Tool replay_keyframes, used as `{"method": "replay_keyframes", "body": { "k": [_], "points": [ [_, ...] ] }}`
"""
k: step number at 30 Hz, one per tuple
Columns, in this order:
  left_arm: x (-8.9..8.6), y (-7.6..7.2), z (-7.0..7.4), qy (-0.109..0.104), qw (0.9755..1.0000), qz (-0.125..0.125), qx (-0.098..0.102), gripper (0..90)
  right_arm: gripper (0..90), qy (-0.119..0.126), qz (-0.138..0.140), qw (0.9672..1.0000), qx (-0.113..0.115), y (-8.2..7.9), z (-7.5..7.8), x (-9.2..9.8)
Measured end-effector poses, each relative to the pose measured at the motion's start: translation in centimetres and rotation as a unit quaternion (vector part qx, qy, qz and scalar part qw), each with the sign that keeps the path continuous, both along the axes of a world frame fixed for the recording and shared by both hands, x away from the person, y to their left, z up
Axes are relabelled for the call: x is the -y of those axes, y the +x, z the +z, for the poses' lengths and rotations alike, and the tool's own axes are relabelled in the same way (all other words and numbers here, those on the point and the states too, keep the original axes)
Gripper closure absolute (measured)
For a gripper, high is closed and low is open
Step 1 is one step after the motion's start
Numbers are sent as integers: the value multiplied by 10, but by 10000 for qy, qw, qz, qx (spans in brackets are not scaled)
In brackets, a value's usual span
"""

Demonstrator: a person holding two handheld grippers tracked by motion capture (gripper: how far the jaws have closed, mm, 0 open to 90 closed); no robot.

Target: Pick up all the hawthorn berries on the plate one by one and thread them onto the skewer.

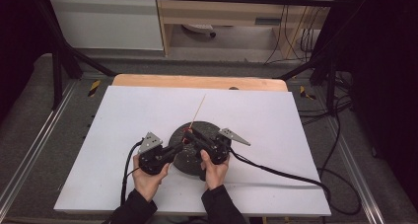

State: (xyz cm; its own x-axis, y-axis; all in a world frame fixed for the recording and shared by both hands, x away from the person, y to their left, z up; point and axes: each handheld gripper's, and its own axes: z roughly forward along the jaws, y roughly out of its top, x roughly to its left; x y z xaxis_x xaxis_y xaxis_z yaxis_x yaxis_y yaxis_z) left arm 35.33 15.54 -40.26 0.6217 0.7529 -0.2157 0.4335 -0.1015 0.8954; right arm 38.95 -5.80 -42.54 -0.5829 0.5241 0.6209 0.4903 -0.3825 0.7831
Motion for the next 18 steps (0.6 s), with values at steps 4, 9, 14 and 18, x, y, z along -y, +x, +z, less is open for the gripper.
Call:
{"method": "replay_keyframes", "body": {
  "k": [4, 9, 14, 18],
  "points": [
    [-2, -1, -1, 3, 10000, -39, -4, 883, 463, -182, 14, 9998, 3, -1, 3, 2],
    [-11, -3, -3, 96, 9999, -46, 8, 883, 341, -349, 23, 9993, 88, 0, 7, 8],
    [-22, -5, -5, 223, 9997, -117, -14, 883, 190, -794, 145, 9967, 102, 4, 13, 16],
    [-30, -8, -7, 370, 9992, -154, -4, 883, 120, -1184, 287, 9925, 72, 6, 14, 24]
  ]
}}
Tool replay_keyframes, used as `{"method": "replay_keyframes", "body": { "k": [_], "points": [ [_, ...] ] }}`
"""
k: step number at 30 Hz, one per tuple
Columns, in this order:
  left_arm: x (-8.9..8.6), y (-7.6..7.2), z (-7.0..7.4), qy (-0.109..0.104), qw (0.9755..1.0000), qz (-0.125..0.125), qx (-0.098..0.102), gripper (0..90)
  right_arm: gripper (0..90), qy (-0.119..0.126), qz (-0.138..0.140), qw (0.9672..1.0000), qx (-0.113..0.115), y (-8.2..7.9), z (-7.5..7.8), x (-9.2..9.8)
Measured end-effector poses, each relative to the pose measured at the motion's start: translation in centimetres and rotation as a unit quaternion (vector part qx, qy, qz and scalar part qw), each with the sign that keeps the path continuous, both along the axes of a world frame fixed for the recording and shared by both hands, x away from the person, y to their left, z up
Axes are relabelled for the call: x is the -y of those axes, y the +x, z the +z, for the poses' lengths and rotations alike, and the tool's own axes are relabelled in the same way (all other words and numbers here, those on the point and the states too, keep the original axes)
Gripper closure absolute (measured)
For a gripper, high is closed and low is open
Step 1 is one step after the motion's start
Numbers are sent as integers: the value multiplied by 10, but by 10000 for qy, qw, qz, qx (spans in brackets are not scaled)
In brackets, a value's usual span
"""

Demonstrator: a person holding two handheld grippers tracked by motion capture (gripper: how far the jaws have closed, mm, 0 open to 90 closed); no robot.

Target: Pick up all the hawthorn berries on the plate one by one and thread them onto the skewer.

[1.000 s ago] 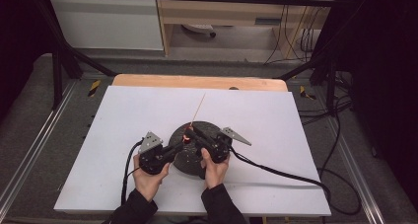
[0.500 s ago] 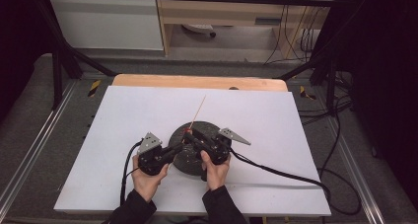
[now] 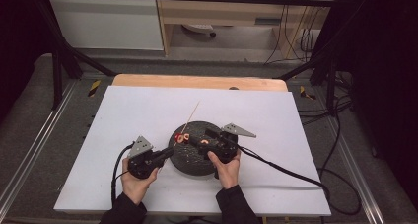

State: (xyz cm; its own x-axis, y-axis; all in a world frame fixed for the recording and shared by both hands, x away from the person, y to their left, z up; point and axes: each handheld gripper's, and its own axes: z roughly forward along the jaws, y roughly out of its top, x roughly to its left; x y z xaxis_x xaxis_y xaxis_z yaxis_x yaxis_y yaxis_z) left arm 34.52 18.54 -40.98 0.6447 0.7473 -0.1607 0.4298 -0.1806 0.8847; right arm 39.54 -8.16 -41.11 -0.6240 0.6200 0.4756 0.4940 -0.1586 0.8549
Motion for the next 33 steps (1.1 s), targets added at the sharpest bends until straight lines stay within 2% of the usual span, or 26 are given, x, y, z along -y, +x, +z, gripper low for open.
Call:
{"method": "replay_keyframes", "body": {
  "k": [4, 10, 17, 20, 24, 30, 33],
  "points": [
    [-9, -4, -3, 142, 9999, -44, -26, 883, 83, -564, 239, 9981, -109, 2, 0, 4],
    [-27, -11, -11, 322, 9994, -56, -142, 882, 73, -1298, 499, 9900, -228, 5, -1, 9],
    [-50, -21, -21, 545, 9982, -22, -239, 882, 79, -1726, 639, 9821, -398, 10, 3, 15],
    [-56, -23, -25, 610, 9976, -120, -294, 882, 82, -1944, 644, 9777, -474, 14, 5, 18],
    [-62, -26, -27, 609, 9975, -149, -324, 882, 99, -2272, 658, 9699, -582, 21, 8, 22],
    [-66, -27, -28, 572, 9977, -130, -343, 882, 126, -2794, 823, 9539, -721, 31, 15, 20],
    [-66, -28, -29, 601, 9976, -147, -325, 882, 147, -2970, 843, 9484, -728, 35, 19, 15]
  ]
}}
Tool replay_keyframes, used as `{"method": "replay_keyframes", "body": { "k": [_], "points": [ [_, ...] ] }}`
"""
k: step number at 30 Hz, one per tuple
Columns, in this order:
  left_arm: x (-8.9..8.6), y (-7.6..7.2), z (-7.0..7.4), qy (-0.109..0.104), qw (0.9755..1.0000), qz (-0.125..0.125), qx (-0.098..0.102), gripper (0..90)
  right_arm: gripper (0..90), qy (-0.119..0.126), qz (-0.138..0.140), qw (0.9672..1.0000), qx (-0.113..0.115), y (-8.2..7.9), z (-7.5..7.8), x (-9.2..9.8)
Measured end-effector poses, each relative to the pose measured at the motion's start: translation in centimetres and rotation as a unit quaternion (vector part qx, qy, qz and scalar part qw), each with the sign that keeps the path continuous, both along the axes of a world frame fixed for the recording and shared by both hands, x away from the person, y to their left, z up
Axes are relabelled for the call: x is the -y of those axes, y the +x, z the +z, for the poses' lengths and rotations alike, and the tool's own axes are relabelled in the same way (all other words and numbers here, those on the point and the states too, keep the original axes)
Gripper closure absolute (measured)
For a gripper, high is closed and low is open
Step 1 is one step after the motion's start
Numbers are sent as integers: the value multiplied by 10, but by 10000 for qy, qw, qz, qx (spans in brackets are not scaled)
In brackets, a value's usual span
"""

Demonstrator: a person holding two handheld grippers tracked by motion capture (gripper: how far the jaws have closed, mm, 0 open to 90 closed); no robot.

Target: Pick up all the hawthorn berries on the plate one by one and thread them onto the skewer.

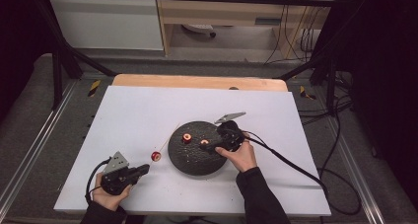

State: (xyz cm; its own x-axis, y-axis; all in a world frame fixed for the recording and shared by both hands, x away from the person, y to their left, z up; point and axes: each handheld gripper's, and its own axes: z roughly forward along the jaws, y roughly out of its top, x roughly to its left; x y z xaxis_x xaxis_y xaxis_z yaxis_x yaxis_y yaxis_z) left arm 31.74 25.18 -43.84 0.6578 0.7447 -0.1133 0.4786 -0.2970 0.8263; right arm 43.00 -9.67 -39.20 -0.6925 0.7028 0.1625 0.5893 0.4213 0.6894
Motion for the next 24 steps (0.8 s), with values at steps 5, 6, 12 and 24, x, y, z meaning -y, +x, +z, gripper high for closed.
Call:
{"method": "replay_keyframes", "body": {
  "k": [5, 6, 12, 24],
  "points": [
    [0, 0, -1, 35, 10000, -10, -24, 882, 184, -319, 186, 9992, -122, 9, 4, -10],
    [1, 0, -1, 43, 10000, -17, -12, 882, 192, -389, 221, 9989, -146, 11, 4, -12],
    [2, 0, -2, 66, 10000, -40, -30, 882, 272, -795, 417, 9953, -363, 21, 2, -24],
    [3, 0, -2, 68, 10000, -50, -34, 882, 429, -1212, 714, 9875, -710, 41, -11, -38]
  ]
}}
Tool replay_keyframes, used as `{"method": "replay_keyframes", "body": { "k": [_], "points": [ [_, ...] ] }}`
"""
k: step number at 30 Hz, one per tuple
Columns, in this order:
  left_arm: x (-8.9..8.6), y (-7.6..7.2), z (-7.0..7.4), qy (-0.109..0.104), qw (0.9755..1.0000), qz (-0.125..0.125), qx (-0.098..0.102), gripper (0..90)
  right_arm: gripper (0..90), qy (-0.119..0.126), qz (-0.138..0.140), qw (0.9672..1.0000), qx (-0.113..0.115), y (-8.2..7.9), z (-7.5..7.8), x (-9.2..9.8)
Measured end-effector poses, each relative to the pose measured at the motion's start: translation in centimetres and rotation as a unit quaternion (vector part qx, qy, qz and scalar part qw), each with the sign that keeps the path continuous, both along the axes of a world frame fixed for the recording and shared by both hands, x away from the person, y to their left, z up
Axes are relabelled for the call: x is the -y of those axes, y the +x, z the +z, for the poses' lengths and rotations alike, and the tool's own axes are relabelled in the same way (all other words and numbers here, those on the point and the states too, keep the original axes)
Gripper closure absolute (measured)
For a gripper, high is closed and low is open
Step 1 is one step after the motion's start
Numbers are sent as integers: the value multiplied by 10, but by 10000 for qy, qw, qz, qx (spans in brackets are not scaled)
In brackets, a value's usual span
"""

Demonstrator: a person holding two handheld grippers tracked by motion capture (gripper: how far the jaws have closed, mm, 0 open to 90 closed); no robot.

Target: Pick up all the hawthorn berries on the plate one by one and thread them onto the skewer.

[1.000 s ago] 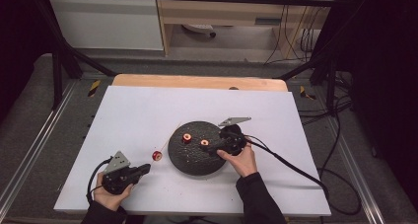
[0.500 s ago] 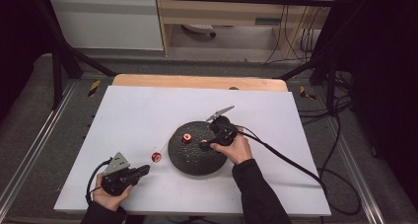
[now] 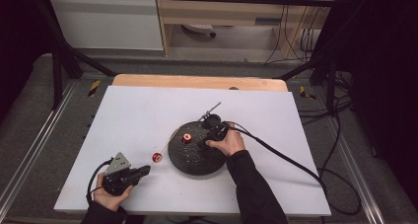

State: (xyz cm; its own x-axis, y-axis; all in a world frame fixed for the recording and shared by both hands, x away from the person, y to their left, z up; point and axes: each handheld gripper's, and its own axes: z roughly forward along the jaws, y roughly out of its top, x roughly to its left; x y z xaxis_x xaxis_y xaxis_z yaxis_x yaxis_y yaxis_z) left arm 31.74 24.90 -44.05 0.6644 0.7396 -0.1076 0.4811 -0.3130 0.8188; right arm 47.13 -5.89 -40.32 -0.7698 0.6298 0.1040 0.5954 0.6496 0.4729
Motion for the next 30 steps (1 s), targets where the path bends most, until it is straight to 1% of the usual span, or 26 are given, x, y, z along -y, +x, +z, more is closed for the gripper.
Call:
{"method": "replay_keyframes", "body": {
  "k": [5, 9, 11, 15, 22, 30],
  "points": [
    [0, 0, 0, 8, 10000, -4, -2, 882, 481, -61, 38, 9999, -141, 4, -4, -1],
    [0, 0, 0, 10, 10000, -8, -4, 882, 517, -129, 112, 9997, -180, 5, -6, -1],
    [0, 0, 0, 14, 10000, -9, -6, 882, 528, -131, 85, 9996, -230, 6, -6, -1],
    [0, 0, 0, 38, 10000, -22, -9, 882, 550, -190, 148, 9994, -235, 7, -8, -1],
    [0, 1, -1, 38, 10000, -26, -21, 882, 593, -221, 127, 9992, -300, 8, -7, -1],
    [0, 1, -1, 34, 10000, -25, -25, 882, 602, -234, 84, 9991, -334, 9, -7, -1]
  ]
}}
